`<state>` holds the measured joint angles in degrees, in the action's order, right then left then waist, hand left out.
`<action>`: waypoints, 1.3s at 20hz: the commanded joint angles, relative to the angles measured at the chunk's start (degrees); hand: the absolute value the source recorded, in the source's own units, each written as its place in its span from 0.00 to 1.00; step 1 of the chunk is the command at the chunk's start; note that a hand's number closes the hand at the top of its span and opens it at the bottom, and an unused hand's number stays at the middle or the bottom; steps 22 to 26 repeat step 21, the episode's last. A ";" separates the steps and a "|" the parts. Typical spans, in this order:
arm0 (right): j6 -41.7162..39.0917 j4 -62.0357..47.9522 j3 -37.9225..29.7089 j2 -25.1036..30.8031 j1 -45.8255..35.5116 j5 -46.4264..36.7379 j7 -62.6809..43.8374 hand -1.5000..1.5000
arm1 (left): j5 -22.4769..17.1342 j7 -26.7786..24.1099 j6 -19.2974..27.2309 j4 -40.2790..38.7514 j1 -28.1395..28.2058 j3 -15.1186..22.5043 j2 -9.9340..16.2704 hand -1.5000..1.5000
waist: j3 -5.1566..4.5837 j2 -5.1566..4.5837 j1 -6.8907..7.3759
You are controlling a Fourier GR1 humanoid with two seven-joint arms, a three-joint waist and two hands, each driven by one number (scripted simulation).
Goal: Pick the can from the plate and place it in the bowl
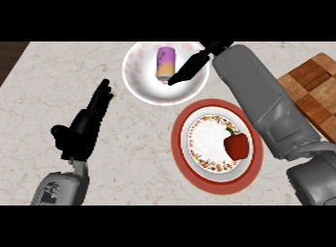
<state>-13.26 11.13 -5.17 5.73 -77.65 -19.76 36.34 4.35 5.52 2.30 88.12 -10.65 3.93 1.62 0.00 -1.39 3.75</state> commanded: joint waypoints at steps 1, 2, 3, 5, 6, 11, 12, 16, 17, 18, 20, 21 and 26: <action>-4.11 -2.60 -3.91 1.81 -2.01 3.47 -2.21 0.00 | 0.69 -1.93 0.54 -2.14 -0.64 0.16 -0.66 0.50 | -0.02 -0.24 -0.09; -5.02 -2.83 -3.68 2.62 -0.41 3.20 -1.12 0.00 | 0.59 -1.42 0.88 -0.47 -0.01 -0.32 -0.29 0.50 | -0.01 0.02 -0.33; -8.02 -3.06 -4.19 3.46 -2.51 3.80 -2.94 0.00 | 0.68 -2.36 -0.05 -1.85 0.38 -0.10 0.21 0.50 | -0.02 0.02 -0.38; -10.73 -3.94 -4.66 6.09 1.55 4.19 0.20 0.00 | 0.16 1.55 -0.27 3.83 1.78 1.05 0.06 0.50 | 0.06 0.10 0.11; -13.09 -4.32 -6.53 6.13 -0.91 6.13 -1.89 0.00 | -0.48 -1.47 -0.53 0.45 1.63 -0.15 0.05 0.50 | 0.01 -0.17 0.17; -18.60 -4.91 -6.13 9.51 1.06 5.51 0.21 0.00 | -0.61 -1.24 -0.61 -0.46 -0.85 -0.51 -0.04 0.50 | 0.04 -0.72 0.90; -22.99 -4.20 -5.92 12.17 0.62 5.44 0.74 0.00 | 0.31 -0.89 -0.61 -0.84 -0.56 -0.37 0.72 0.50 | 0.05 -0.42 0.25; -25.66 -3.23 -5.26 11.83 1.13 5.04 0.63 0.00 | 1.24 -1.40 0.68 1.05 1.23 1.25 -0.96 0.50 | 0.07 -0.30 0.48; -24.06 -2.69 -4.30 11.16 4.15 4.04 3.38 0.00 | -1.40 -0.49 -1.45 -0.99 -0.98 -1.51 0.85 0.50 | 0.08 -0.71 0.54; -23.57 -2.86 -4.54 11.28 3.92 4.24 2.55 0.00 | 0.68 0.11 0.44 0.57 -1.16 1.13 -1.30 0.50 | 0.10 -0.61 0.65; -24.79 -2.03 -4.32 12.32 4.49 4.12 3.68 0.00 | -0.80 -0.25 -0.90 -0.13 -0.58 -0.65 0.19 0.50 | 0.10 -0.71 0.84; -23.27 -1.85 -3.89 10.11 5.21 3.82 3.38 0.00 | 0.64 -1.14 -0.34 2.28 2.81 0.77 0.21 0.50 | 0.09 -0.20 0.73; -23.27 -1.85 -3.89 10.11 5.21 3.82 3.38 0.00 | 0.64 -1.14 -0.34 2.28 2.81 0.77 0.21 0.50 | 0.09 -0.20 0.73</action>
